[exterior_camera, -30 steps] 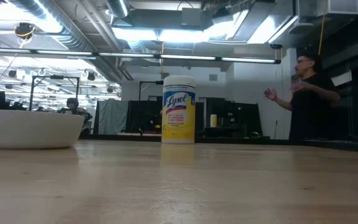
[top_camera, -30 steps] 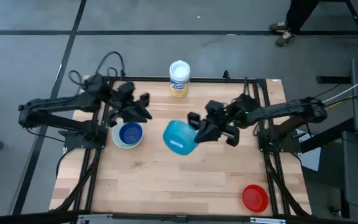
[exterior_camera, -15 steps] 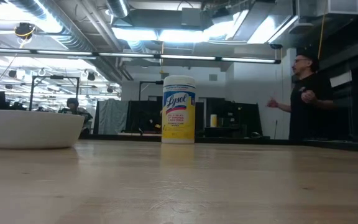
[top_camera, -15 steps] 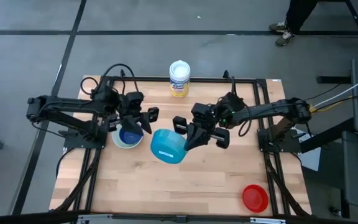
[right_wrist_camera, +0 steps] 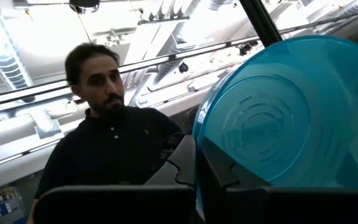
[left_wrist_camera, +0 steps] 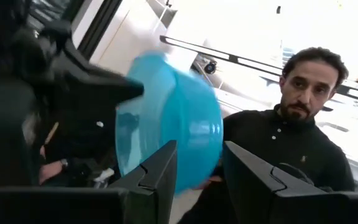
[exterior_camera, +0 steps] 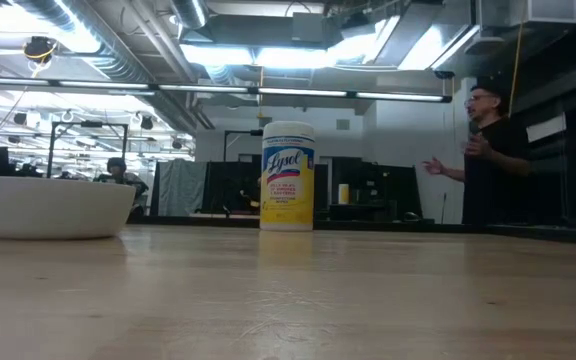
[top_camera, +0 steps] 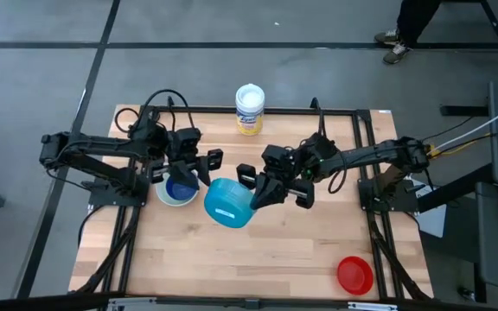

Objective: Nest bowls inside each other
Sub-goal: Stack the light blue bowl on top of the blue bowl

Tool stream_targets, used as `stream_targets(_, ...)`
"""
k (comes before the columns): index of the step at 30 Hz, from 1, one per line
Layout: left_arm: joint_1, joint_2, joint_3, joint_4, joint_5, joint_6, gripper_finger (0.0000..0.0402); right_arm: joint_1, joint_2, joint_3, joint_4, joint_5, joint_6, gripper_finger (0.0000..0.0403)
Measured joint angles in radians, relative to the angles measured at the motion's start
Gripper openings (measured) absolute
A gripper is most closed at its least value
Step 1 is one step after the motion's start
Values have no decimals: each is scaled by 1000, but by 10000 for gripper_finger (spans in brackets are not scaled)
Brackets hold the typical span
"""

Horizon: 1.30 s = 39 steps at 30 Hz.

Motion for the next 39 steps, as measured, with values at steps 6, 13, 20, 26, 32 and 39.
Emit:
stream_targets(6,58,1,0,-29,2,13,125,17,62,54,50,4,35,0)
stream_targets(13,219,-101,0,-240,97,69,121,6,-39,58,-456,27,-156,0)
stream_targets(20,395,-325,44,-1019,-87,454,87,-8,-268,58,-1237,520,-419,0)
stream_targets(26,291,-312,216,-1558,-597,696,66,-5,-253,142,-1569,791,-488,0)
stream_targets(32,186,-176,389,-1745,-838,759,72,-8,-93,300,-1741,904,-626,0)
stream_targets(39,-41,-22,562,-2011,-1122,1265,59,-31,-27,392,-1753,788,-744,0)
